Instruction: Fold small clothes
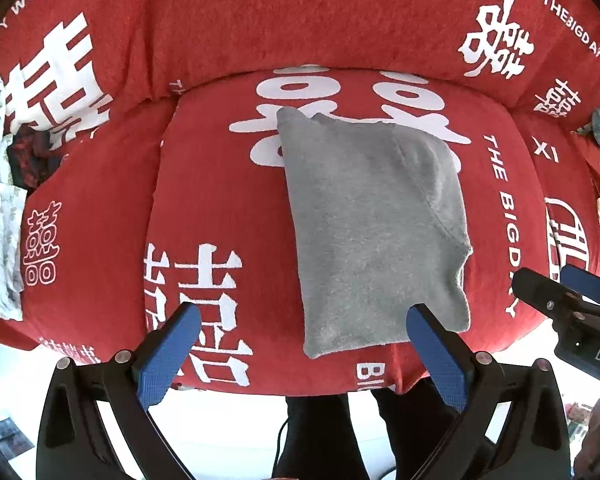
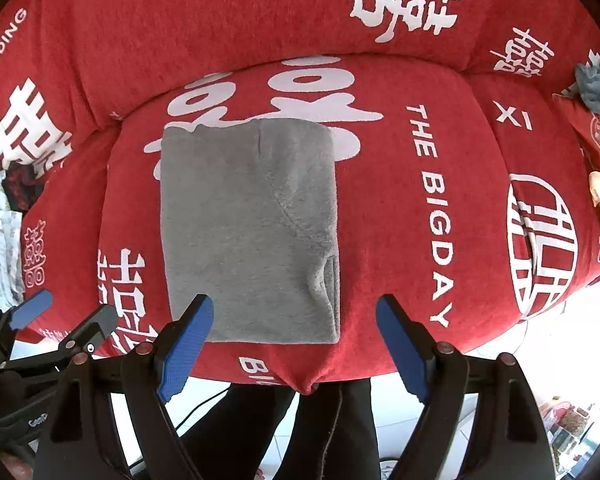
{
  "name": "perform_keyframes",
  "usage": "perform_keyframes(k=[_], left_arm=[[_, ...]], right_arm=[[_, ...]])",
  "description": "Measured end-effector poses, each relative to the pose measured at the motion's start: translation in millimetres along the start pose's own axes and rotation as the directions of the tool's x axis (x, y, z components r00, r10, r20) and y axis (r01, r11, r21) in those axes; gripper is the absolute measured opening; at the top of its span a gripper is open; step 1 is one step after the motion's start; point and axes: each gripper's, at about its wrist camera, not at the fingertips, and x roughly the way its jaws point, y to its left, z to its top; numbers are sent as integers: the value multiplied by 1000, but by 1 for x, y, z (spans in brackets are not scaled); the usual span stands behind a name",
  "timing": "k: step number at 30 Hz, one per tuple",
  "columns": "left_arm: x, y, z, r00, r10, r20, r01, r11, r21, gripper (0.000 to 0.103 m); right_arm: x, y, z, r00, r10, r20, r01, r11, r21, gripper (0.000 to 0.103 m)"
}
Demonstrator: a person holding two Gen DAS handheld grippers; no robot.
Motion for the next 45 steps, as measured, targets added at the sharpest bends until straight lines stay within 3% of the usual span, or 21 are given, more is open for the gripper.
perform_keyframes(k=[20,45], left_arm=[[6,0,5,999,-26,-38,25,1000,-10,103],[8,7,5,999,1,-45,-2,1000,-22,103]], right_arm=[[1,11,3,1000,-29,-4,29,999,-38,86],[2,9,1,999,-37,-10,36,999,-29,86]])
